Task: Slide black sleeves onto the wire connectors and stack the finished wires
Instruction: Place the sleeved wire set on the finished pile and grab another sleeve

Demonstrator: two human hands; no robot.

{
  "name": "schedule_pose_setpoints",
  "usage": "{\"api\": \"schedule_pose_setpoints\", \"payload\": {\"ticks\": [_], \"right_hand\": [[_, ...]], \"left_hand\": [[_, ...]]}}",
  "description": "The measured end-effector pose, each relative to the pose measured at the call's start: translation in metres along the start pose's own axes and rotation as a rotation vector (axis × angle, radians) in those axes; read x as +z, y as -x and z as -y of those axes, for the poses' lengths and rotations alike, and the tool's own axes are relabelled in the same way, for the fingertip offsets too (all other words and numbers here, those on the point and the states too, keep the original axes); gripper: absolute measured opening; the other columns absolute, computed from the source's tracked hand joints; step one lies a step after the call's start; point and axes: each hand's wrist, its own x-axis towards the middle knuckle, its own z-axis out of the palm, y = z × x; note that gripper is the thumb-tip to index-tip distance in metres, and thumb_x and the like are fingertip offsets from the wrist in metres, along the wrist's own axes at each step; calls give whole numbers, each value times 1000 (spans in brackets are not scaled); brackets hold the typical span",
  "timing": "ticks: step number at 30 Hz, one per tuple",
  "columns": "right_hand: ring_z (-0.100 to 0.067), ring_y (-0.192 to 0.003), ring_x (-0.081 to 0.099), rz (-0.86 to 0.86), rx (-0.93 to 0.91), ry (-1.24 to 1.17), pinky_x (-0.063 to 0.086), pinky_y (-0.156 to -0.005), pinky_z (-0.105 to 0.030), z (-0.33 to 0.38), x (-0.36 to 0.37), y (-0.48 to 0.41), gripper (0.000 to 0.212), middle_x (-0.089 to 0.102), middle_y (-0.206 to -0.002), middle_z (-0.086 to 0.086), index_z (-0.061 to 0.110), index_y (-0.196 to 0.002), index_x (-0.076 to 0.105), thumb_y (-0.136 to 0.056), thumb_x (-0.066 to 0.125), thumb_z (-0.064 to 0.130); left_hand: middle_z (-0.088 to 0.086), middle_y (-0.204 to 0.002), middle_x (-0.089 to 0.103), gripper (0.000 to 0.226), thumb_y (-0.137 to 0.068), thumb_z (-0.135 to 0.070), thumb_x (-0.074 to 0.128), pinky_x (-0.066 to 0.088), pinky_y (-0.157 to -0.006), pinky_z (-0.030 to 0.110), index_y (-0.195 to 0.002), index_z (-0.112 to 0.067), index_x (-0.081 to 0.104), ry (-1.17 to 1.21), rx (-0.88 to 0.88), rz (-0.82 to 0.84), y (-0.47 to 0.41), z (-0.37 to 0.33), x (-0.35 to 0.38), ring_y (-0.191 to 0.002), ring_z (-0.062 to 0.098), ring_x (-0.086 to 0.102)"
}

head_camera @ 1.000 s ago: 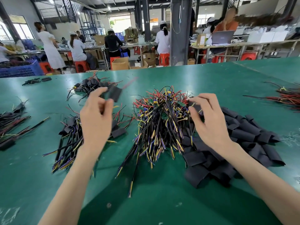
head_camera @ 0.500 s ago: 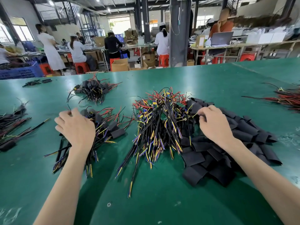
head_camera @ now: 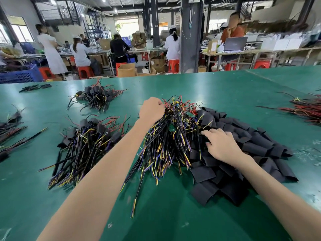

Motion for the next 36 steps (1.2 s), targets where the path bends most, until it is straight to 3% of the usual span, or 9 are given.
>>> {"api": "schedule_pose_setpoints", "payload": {"ticks": [4, 8, 12, 14, 18, 22, 25, 30, 36], "right_hand": [[-23, -119, 45, 27, -15, -14, 33, -96, -38, 4, -3, 1, 46, 53, -124, 0, 22, -135, 40, -90, 45, 16], [-25, -119, 47, 32, -1, -14, 34, -95, -38, 6, -5, 1, 56, 55, -125, -4, 17, -138, 33, -84, 46, 12], [-29, -115, 49, 23, 25, -76, 35, -92, -38, 5, -6, 2, 65, 59, -119, -8, 12, -142, 24, -81, 49, 10], [-29, -114, 50, 18, 19, -77, 36, -89, -38, 6, -5, 2, 65, 60, -118, -9, 11, -142, 25, -81, 49, 10], [-28, -117, 48, 13, -9, -84, 35, -91, -38, 4, -5, 2, 56, 57, -122, -7, 13, -137, 33, -83, 48, 11], [-31, -114, 47, -14, 33, -144, 35, -89, -39, 2, -7, 1, 55, 55, -124, -10, 12, -135, 35, -83, 50, 10], [-34, -107, 47, -73, 121, -120, 37, -82, -39, -1, -11, 0, 48, 56, -117, -12, 10, -128, 40, -82, 52, 11], [-37, -113, 42, 1, 316, -142, 38, -87, -44, -11, -17, 0, 40, 52, -119, -15, 9, -119, 46, -79, 53, 11], [-37, -115, 36, 87, 272, -222, 36, -96, -43, -14, -13, -2, 44, 46, -122, -17, 11, -126, 48, -82, 52, 7]], "left_hand": [[13, -68, 53, 43, -96, -31, 41, 49, -78, 38, -59, -10, 47, 11, 0, -66, -3, -19, 5, -81, 40, 59], [4, -75, 60, 50, -89, -56, 44, 43, -92, 39, -65, -13, 57, -105, 27, 19, -9, -41, 7, -89, 28, 60], [12, -96, 66, 77, -87, -74, 26, 33, -100, 47, -76, -7, 63, -79, -33, 23, -16, -51, 9, -101, 31, 54], [10, -97, 66, 78, -80, -78, 37, 31, -99, 46, -85, -5, 65, -131, -24, 40, -15, -54, 10, -102, 29, 53], [7, -92, 68, 31, -80, -39, 66, 36, -93, 40, -84, -9, 66, -189, 50, 1, -11, -52, 10, -101, 26, 55], [2, -64, 57, 26, -85, -24, 59, 44, -90, 37, -62, -13, 57, -51, 90, -122, -2, -58, 5, -81, 31, 59], [0, -91, 68, 16, -90, -26, 55, 45, -93, 38, -94, -13, 64, 195, 66, -284, 4, -65, -7, -95, 23, 61], [8, -103, 59, 17, -96, -14, 48, 46, -90, 39, -110, -6, 52, 712, 75, -641, 5, -78, -47, -95, 24, 58], [17, -118, 48, 18, -100, -7, 33, 55, -67, 31, -114, -10, 44, 939, 64, -566, 5, -60, -103, -78, 14, 58]]}}
